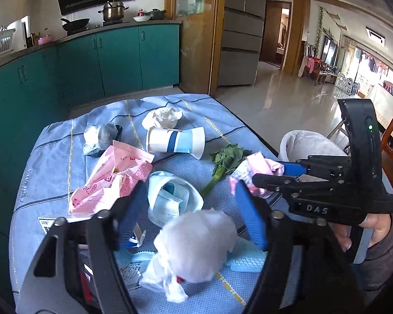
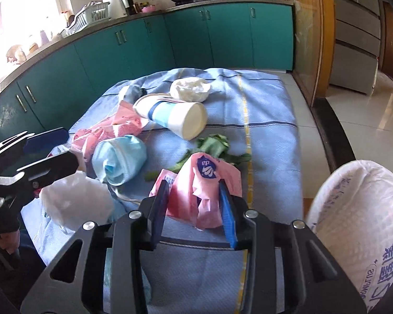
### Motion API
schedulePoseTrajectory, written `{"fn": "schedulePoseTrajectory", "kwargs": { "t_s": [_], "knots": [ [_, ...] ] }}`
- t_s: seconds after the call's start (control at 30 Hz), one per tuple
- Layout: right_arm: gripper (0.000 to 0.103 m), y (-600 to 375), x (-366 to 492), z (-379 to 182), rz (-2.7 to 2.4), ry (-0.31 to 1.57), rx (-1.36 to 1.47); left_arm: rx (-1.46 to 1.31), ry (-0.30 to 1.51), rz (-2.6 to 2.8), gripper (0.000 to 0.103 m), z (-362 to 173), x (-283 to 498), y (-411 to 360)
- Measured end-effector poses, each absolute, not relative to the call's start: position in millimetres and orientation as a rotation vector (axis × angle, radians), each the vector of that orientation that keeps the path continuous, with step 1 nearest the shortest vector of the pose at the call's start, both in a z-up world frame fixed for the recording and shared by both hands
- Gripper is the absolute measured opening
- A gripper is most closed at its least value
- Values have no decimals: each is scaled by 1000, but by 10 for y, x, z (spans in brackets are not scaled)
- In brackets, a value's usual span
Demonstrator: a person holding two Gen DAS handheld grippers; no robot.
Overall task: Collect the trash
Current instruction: 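Reach the right tool to the pink plastic bag and close on it, then lift the pink bag with the right tool while the left tool grasps the white plastic bag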
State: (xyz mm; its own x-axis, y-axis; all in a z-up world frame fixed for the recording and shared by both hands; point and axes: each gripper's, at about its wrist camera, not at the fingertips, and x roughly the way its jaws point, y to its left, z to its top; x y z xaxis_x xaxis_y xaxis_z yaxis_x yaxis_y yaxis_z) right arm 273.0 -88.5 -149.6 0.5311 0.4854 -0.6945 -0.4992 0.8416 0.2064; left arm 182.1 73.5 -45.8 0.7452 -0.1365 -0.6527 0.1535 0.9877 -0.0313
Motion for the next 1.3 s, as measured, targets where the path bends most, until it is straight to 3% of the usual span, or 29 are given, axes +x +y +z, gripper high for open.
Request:
{"fn": "schedulePoseTrajectory", "kwargs": {
  "t_s": [0.03,0.17,0.23,0.3,0.37,0.4,0.53,0.63,0.7,0.8,1.03,1.3],
  "knots": [
    [38,-929,2729,-1493,582,823,-14,25,725,-163,83,-478,1828,747],
    [39,-1050,2718,-1480,567,821,-5,40,778,-208,85,-558,1795,803],
    [45,-1089,2718,-1469,560,817,-1,59,796,-220,85,-599,1767,821],
    [69,-1106,2719,-1460,548,812,6,86,817,-220,85,-651,1763,806],
    [81,-1096,2716,-1445,531,800,2,109,844,-225,84,-710,1776,771],
    [81,-1072,2713,-1441,525,795,-9,121,859,-221,77,-742,1785,757],
    [82,-971,2724,-1499,501,810,-69,120,916,-202,45,-849,1831,784],
    [82,-909,2727,-1573,502,827,-100,109,887,-211,37,-789,1787,811],
    [77,-872,2719,-1606,513,832,-111,90,842,-221,36,-699,1753,827],
    [60,-834,2675,-1588,534,820,-124,52,765,-243,35,-538,1708,828],
    [59,-991,2550,-1348,576,713,-61,-20,583,-205,36,-227,1667,731],
    [59,-1242,2503,-1223,531,651,-28,-61,529,-130,37,-180,1766,535]
  ]
}}
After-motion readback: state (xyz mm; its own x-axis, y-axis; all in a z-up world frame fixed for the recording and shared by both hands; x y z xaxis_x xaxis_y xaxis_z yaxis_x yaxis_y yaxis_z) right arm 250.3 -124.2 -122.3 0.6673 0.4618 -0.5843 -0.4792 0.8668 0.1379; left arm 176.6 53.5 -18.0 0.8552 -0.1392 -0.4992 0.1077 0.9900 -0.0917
